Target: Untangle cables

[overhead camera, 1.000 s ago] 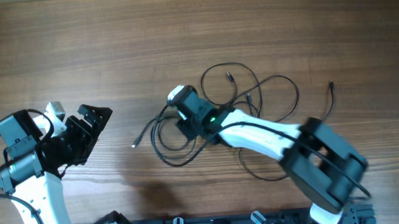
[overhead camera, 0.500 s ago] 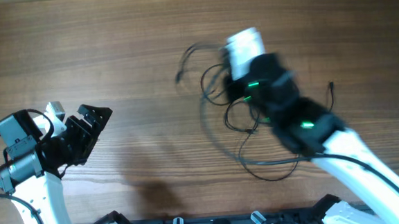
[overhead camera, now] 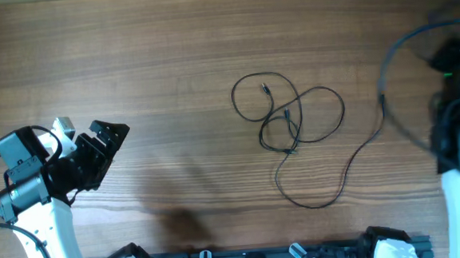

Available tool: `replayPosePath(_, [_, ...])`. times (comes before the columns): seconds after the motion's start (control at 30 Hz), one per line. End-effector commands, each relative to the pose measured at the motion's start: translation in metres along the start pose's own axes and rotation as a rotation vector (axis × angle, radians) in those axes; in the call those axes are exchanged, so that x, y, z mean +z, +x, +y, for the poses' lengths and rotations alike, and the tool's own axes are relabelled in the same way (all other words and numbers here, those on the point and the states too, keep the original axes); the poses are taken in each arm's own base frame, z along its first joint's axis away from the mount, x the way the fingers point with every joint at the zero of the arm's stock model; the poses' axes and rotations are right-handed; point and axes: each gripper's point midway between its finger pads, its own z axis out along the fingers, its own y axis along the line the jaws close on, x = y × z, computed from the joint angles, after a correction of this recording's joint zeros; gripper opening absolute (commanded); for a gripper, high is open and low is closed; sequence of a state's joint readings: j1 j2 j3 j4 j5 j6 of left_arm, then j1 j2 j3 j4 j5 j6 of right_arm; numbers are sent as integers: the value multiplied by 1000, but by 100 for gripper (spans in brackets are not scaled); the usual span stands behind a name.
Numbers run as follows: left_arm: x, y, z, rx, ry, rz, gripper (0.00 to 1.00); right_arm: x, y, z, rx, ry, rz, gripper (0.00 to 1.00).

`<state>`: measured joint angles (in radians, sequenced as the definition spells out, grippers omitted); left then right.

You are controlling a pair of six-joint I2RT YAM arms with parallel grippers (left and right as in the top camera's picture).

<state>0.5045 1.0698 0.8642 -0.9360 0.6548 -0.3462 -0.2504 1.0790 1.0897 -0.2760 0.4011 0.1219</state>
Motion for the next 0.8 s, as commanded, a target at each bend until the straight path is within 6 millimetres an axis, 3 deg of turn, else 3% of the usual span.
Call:
replayPosePath(0.0, [-1,-2,0,-7,-2,-4,100,42,9,-50,8,152,36,4])
replayPosePath(0.23, [-1,-2,0,-7,-2,-4,100,128,57,-99,-25,214,113,4])
replayPosePath(0.33, [-1,-2,0,-7,-2,-4,100,150,79,-118,-84,249,147,4])
replayPosePath(0.53, [-1,-2,0,-7,-2,-4,100,182,120,-172,-182,336,213,4])
replayPosePath(0.63, [-1,-2,0,-7,-2,-4,100,191,152,-200,-156,381,272,4])
replayPosePath(0.73, [-1,-2,0,-7,-2,-4,100,198,188,-211,-135,361,352,4])
replayPosePath(0.77, [-1,-2,0,-7,-2,-4,100,200,198,-210,-113,347,372,11])
